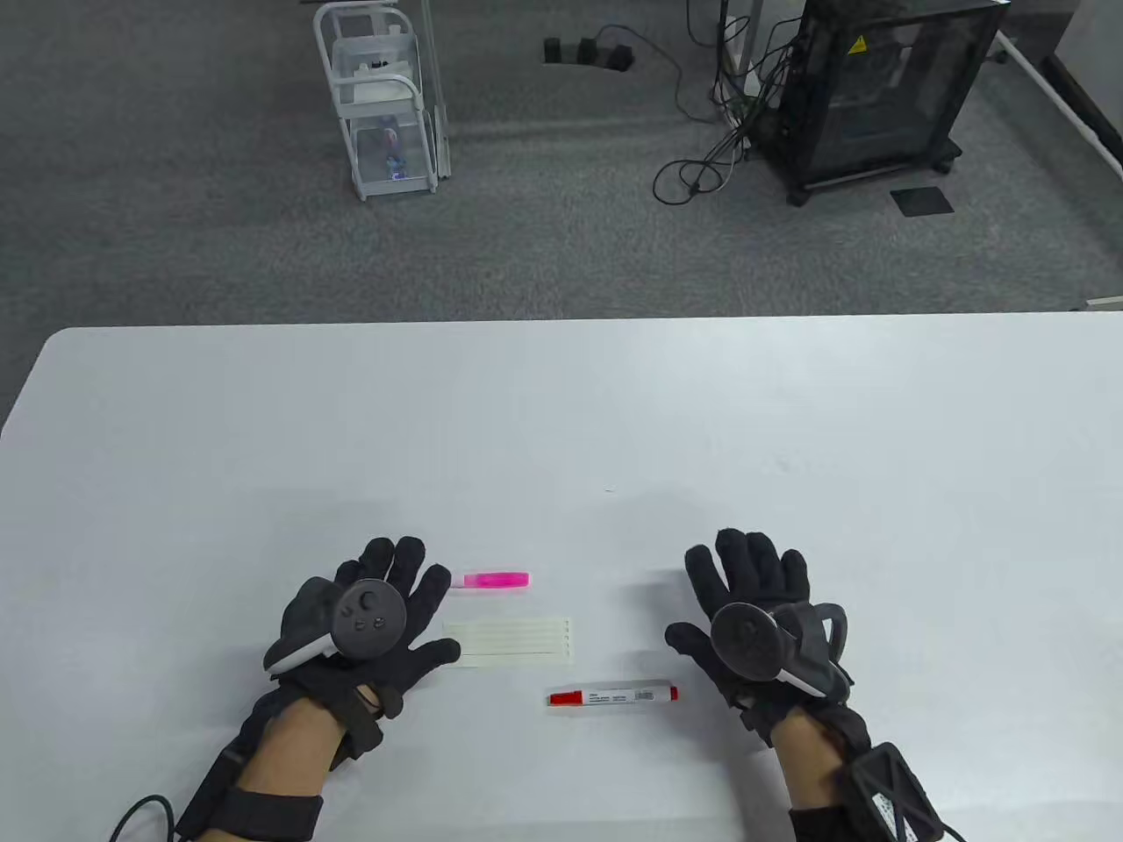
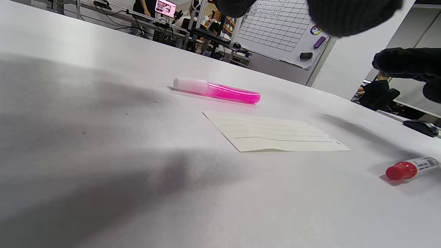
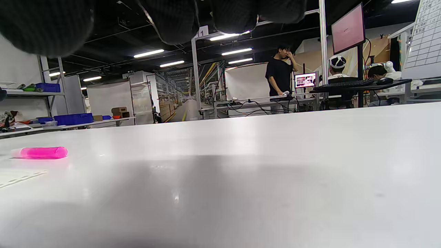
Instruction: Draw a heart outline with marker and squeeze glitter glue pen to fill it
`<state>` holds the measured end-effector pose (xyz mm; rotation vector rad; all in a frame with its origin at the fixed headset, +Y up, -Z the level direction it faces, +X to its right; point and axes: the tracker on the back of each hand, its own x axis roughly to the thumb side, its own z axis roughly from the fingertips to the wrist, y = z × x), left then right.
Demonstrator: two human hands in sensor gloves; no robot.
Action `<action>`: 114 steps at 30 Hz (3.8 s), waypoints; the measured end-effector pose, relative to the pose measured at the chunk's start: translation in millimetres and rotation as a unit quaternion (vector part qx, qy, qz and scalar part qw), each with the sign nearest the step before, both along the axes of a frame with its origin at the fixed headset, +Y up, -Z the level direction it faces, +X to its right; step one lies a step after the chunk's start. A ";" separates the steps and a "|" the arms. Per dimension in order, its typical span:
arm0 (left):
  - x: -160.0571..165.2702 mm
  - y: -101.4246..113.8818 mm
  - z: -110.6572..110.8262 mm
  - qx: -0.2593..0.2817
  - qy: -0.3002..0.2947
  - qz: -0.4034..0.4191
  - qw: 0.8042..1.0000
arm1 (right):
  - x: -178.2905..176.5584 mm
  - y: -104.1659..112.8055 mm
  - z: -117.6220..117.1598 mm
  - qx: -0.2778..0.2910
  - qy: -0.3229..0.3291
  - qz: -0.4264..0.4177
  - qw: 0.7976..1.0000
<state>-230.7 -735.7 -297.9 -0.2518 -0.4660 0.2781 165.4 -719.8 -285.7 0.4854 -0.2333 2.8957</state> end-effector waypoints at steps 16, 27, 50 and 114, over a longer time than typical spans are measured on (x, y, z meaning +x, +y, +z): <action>1.2 -1.7 0.6 -0.002 -0.006 0.008 1.000 | -9.8 4.8 5.4 -0.001 0.018 0.001 1.000; 1.1 -0.1 2.0 0.000 -0.006 0.013 1.000 | -37.9 3.0 19.9 -0.025 0.090 0.027 0.995; 3.6 -3.8 1.6 -0.023 -0.013 0.020 0.999 | -90.1 -38.9 26.2 -0.120 0.137 0.132 0.974; 31.2 19.3 -10.6 0.109 -0.094 0.070 0.987 | -169.5 12.1 12.0 0.159 0.198 0.074 0.964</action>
